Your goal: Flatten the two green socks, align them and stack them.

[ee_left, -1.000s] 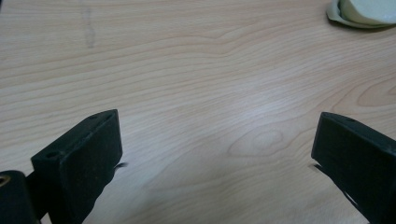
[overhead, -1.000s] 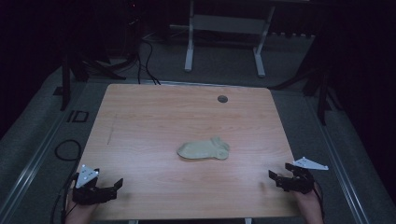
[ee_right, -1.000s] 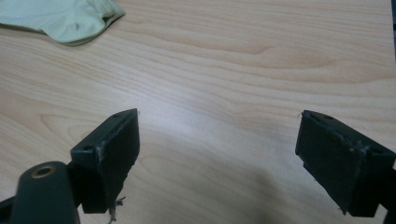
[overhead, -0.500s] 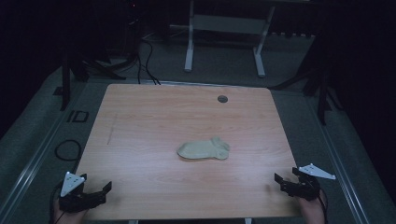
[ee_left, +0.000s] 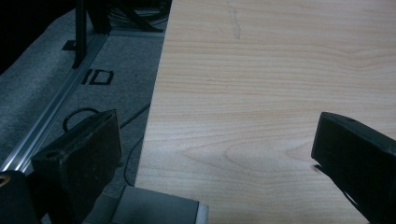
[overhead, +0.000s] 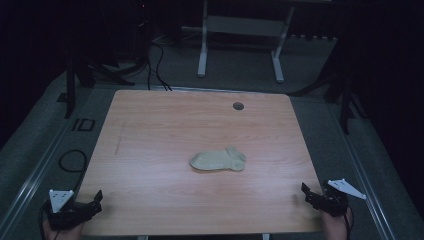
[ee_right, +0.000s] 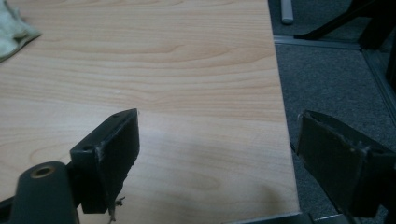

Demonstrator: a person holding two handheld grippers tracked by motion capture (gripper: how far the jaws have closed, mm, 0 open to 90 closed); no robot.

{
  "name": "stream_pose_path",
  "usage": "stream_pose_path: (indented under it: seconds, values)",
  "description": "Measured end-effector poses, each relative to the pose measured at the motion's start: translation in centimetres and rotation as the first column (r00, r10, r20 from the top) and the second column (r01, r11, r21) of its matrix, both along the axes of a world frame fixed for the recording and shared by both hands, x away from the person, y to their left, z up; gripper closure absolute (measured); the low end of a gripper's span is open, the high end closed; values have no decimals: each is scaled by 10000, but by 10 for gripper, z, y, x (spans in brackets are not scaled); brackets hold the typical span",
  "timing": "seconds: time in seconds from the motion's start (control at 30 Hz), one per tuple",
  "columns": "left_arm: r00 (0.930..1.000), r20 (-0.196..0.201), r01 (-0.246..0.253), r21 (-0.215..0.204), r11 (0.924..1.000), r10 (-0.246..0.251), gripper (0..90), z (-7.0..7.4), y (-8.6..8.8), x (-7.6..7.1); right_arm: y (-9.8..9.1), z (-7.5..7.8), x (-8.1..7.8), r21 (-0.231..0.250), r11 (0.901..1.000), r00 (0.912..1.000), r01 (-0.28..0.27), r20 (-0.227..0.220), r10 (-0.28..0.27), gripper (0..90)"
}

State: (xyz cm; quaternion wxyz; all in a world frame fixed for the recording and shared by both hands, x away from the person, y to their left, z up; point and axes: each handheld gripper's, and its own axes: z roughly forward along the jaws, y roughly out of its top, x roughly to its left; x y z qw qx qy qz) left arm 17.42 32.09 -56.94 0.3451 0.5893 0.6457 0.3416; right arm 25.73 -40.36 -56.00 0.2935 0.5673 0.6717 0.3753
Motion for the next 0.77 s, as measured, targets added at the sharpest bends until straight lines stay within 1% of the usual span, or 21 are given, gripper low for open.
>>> stream_pose_path:
  seconds: [0.03,0.1,0.13,0.2,0.3,0.33,0.4,0.47,0.5,0.57,0.63,0.77]
  values:
    - [10000,-4,-9,56,10000,9,21,0,-1,0,-1,-1,1,-51,10000,10000,53,30,-52,135]
    - [9999,119,-111,134,9998,110,21,0,-2,0,-1,-2,3,-104,9998,9998,172,61,-172,135]
    - [9999,86,-120,169,9998,118,21,0,-2,0,-2,-2,3,-200,9995,9997,227,58,-226,135]
    - [9997,170,-148,155,9998,145,21,-1,-2,-1,-3,-1,4,-102,9995,9995,306,121,-305,135]
    - [9991,365,-236,62,9997,233,20,0,-1,-3,-4,-2,4,-92,9992,9991,381,190,-380,135]
    - [9990,369,-243,152,9996,237,21,0,-2,-3,-4,-2,4,-61,9993,9991,376,190,-375,135]
    - [9986,524,-123,236,9996,111,21,1,-4,-3,-5,-2,5,-60,9992,9991,384,189,-383,135]
    - [9984,572,11,318,9995,-29,21,3,-7,-3,-5,-2,6,-35,9993,9992,367,169,-366,135]
    - [9982,600,48,405,9992,-72,21,3,-9,-3,-5,-2,6,-105,9992,9991,385,185,-383,135]
    - [9982,584,139,402,9991,-163,21,4,-11,-2,-4,-2,6,-97,9991,9990,408,170,-406,136]
    - [9985,502,181,464,9988,-204,21,3,-12,-1,-4,-2,6,-205,9990,9991,398,140,-395,136]
    - [9986,488,177,420,9990,-198,21,2,-12,-1,-3,-2,6,-263,9988,9991,402,168,-398,137]
